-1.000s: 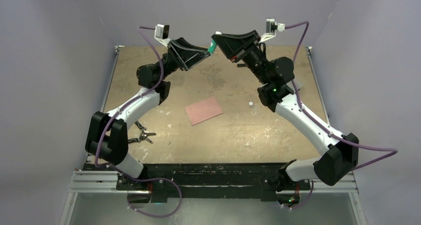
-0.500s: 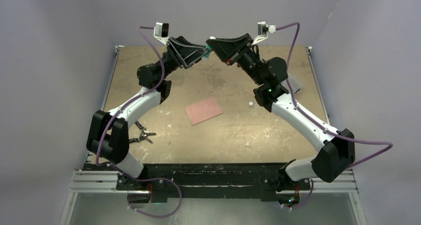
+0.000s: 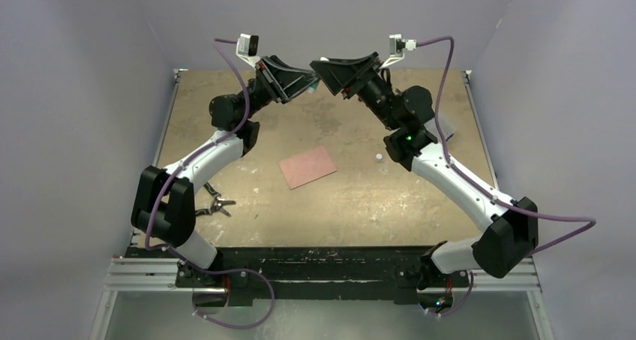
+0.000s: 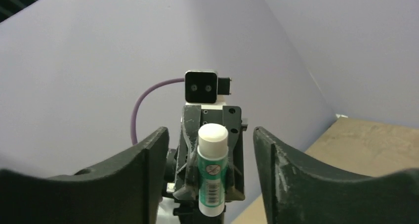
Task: Place the letter into the envelope and seal it
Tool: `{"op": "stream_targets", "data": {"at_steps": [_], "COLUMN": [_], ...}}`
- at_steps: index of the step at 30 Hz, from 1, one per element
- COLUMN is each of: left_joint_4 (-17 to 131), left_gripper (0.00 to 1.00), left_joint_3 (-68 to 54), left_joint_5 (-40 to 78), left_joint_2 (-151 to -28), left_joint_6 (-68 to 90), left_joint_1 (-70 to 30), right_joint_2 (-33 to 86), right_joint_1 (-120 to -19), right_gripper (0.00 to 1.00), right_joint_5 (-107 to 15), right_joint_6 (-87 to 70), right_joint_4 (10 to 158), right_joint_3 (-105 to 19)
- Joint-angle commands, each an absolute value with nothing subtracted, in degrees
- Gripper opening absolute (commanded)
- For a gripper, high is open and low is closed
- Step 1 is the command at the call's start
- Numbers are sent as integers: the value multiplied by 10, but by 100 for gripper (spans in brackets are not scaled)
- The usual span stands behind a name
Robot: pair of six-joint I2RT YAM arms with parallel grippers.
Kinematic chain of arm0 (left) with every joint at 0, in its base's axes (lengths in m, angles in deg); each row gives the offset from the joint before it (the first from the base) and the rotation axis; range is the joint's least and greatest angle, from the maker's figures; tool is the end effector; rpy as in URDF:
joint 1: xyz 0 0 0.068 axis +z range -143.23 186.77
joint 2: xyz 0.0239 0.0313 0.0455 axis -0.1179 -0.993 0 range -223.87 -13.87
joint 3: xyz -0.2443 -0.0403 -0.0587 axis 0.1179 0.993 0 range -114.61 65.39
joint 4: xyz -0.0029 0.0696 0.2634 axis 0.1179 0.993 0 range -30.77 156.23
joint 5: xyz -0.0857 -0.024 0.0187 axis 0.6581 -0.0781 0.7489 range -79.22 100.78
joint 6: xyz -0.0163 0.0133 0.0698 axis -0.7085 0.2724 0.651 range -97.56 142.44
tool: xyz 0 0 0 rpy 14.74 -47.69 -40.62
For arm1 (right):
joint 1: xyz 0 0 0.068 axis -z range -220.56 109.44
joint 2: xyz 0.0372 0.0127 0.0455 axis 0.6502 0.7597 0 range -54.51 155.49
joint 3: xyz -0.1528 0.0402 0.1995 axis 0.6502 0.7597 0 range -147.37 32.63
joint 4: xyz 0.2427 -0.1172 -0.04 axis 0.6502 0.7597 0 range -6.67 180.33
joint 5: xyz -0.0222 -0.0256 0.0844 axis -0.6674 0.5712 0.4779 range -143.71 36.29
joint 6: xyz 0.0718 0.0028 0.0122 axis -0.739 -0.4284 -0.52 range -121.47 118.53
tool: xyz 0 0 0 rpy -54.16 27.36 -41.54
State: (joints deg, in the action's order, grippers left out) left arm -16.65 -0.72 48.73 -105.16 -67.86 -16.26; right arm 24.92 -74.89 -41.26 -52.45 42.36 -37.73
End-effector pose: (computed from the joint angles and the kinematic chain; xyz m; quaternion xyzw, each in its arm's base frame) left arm 0.3172 -0.1755 0.3977 0.0788 0.4344 -0.8041 0.3981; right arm 0.2827 0.2087 0.4436 -0.0239 0.4914 0.6276 0.6035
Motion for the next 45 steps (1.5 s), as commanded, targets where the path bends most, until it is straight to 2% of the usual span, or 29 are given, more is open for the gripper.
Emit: {"op": "stream_targets", "data": {"at_steps": [1,4,7,10,16,22,28,34,45], "left_joint_4": [-111,-19,100,243,478,495,492,490,490], "left_gripper": [0,0,0,0,0,0,0,0,0], "left_joint_3": [-25,-22,-25,-40,-67,-42,-18,-15,-23], "left_joint_5": [529,565,592,603,557,533,516,515,519], "left_joint_2": [-1029,-1014,-990,-967,-942,-937,-933,-940,-951], "left_joint_6": [-582,-486,-369,-223,-15,-5,-7,-5,-7], "left_joint_1": [-160,-145,-131,-126,-126,-126,-126,-126,-126], "right_joint_2": [216,199,174,159,222,297,351,416,508], "right_joint_1": [-747,-746,-741,-722,-629,-604,-599,-597,-596], "right_gripper": [76,89,92,91,79,78,75,75,53], "right_joint_5": [-432,-458,-504,-535,-509,-579,-627,-661,-684], "right_joint_6": [-515,-477,-459,-459,-447,-370,-349,-336,-314], "right_joint_4": [501,607,713,818,1040,1139,1139,1119,1107], "right_joint_3": [-396,-427,-441,-450,-488,-428,-361,-345,-395]}}
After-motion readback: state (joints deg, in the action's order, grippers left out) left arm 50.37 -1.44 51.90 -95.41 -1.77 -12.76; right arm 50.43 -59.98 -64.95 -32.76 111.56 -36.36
